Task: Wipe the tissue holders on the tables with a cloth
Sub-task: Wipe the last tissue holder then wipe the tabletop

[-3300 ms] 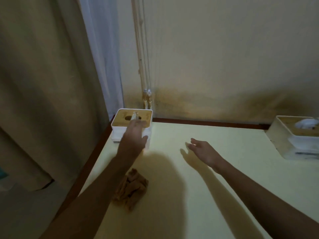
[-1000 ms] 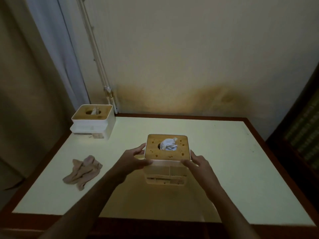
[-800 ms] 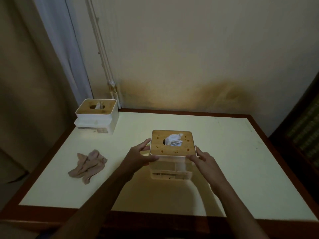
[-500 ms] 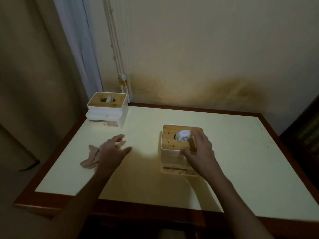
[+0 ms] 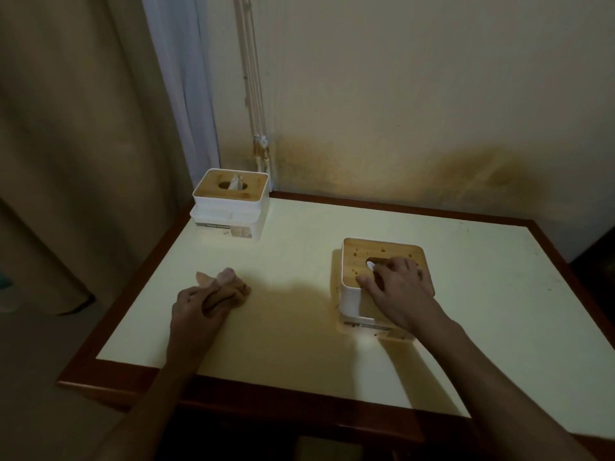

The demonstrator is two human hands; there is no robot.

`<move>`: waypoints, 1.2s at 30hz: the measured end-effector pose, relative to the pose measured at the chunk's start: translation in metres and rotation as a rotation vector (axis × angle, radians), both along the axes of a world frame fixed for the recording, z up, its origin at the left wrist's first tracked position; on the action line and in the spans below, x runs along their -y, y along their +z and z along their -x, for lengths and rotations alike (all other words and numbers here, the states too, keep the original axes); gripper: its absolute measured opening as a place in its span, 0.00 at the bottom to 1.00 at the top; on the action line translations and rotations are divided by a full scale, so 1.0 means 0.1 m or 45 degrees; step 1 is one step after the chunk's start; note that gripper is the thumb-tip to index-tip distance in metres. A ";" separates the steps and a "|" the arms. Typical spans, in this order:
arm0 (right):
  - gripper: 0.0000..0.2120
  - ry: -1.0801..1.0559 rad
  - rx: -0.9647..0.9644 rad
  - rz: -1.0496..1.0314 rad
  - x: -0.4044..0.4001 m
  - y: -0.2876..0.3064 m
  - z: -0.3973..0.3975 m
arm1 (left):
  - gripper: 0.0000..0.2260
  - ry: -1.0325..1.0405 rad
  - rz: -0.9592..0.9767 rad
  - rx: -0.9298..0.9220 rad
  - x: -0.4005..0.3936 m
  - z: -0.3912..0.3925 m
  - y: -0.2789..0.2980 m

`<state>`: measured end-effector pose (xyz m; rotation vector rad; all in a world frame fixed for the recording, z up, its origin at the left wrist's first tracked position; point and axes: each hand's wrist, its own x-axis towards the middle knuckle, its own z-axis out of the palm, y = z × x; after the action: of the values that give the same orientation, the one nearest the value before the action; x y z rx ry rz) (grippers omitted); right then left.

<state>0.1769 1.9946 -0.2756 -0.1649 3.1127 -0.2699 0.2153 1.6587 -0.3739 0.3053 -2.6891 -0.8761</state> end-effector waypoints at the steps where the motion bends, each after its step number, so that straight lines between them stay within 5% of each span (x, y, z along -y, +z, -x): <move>1: 0.25 0.001 0.042 0.005 0.00 0.02 0.02 | 0.22 0.011 -0.008 -0.024 0.02 0.01 -0.04; 8: 0.18 -0.008 0.150 0.309 0.02 0.09 0.07 | 0.17 -0.093 -0.092 -0.160 0.03 0.02 -0.01; 13: 0.23 0.039 0.117 0.094 -0.04 0.11 0.07 | 0.17 0.004 -0.575 -0.045 -0.16 0.01 0.30; 19: 0.22 0.072 0.069 0.150 -0.26 0.17 0.09 | 0.19 -0.341 -0.739 -0.093 -0.50 0.15 0.75; 25: 0.17 0.087 -0.033 0.273 -0.64 0.25 0.10 | 0.20 -0.546 -1.310 0.190 -1.00 0.37 1.18; 30: 0.17 0.236 -0.035 0.245 -0.60 0.21 0.10 | 0.15 -0.589 -1.394 0.286 -1.44 0.53 1.33; 36: 0.21 0.273 0.038 0.068 -0.46 0.06 0.19 | 0.18 -0.455 -1.075 0.115 -1.68 0.63 1.25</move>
<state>0.1574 2.0402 -0.2696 -0.4870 3.0250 -0.3464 0.1526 1.8265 -0.2485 0.0238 -2.3247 -2.1251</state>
